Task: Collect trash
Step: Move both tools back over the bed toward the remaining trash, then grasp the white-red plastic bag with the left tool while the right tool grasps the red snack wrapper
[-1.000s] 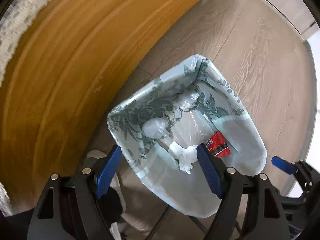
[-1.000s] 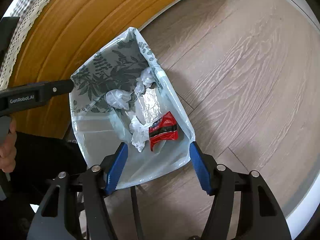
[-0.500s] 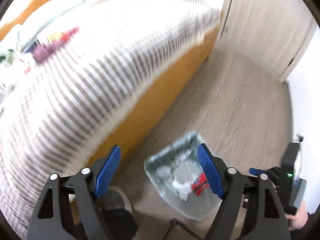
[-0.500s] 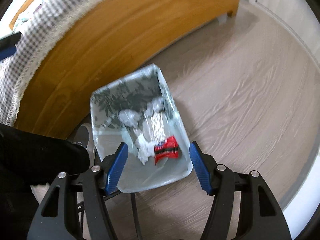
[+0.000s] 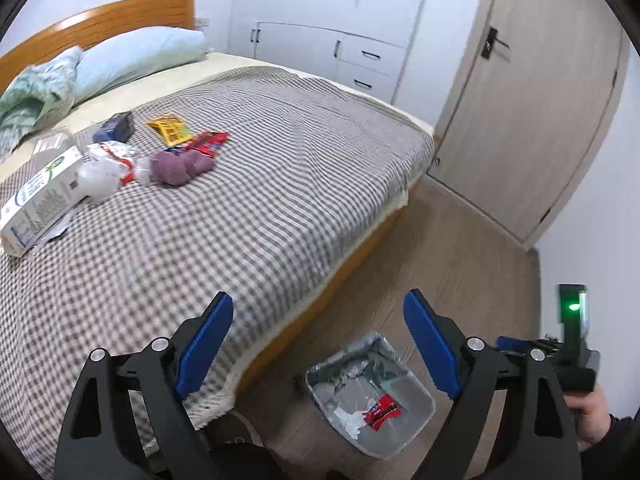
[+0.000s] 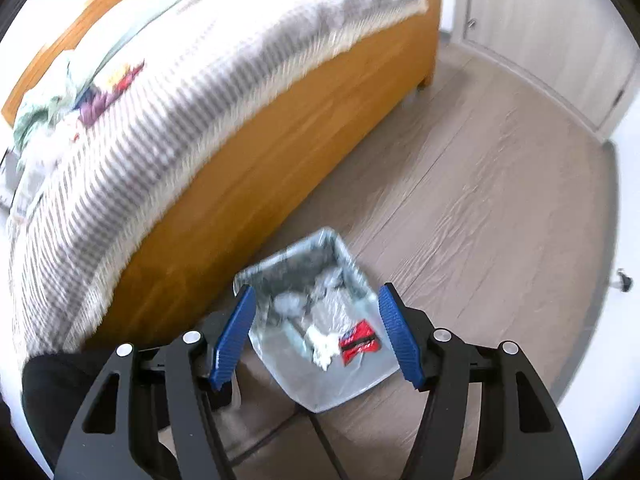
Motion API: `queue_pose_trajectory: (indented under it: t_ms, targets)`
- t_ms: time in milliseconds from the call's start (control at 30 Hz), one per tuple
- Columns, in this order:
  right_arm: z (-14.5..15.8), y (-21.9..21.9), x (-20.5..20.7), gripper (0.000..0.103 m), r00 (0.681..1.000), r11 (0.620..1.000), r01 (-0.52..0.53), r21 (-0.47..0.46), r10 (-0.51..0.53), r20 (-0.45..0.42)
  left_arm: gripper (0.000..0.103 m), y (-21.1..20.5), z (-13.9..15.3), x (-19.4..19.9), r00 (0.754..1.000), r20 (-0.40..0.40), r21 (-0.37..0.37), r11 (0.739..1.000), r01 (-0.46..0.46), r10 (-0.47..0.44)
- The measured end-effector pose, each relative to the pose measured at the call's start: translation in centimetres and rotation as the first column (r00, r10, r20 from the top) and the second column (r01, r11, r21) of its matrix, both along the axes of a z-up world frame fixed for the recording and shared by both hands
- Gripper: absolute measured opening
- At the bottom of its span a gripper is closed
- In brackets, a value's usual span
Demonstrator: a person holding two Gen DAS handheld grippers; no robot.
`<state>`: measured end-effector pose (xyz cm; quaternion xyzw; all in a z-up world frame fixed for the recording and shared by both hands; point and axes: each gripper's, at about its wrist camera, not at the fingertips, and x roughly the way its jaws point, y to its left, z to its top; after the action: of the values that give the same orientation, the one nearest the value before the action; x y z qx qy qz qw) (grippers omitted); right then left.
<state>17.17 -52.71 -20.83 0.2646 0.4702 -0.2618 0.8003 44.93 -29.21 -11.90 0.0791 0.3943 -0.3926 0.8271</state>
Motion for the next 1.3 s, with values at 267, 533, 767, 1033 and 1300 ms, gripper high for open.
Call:
queue_pose_trajectory:
  t_ms: [267,533,767,1033,1300]
  targets:
    - [5.7,2.2,6.1,0.067,0.998,0.995,0.013,-0.096,-0.006,0.068,0.085,3.5,2.2,8.0,1.0,0.028,-0.014,1.0,-0.009,0.01]
    - [7.4,5.6,18.3,0.067,0.963,0.962,-0.215,-0.17,0.238,0.126,0.076,7.5,-1.4,19.6,0.98,-0.059,-0.066,0.978,-0.196,0.192]
    - [6.6,5.9,28.9,0.066,0.914,0.923,-0.342,-0.175,0.371,0.167,0.033,8.0,-6.2,28.0,0.933,-0.255,-0.127,0.948,-0.291,0.252]
    - [4.2,4.9,37.9,0.066,0.879,0.891,-0.428,-0.154,0.45,0.16,0.032,3.6,-11.0,35.8,0.863,-0.343,-0.03,0.914,-0.405,0.371]
    - [0.1,2.2,47.5,0.066,0.878,0.898,-0.439,-0.029,0.436,0.199,0.034,0.8,-12.8,40.2,0.873,-0.305,0.02,0.919,-0.393,0.38]
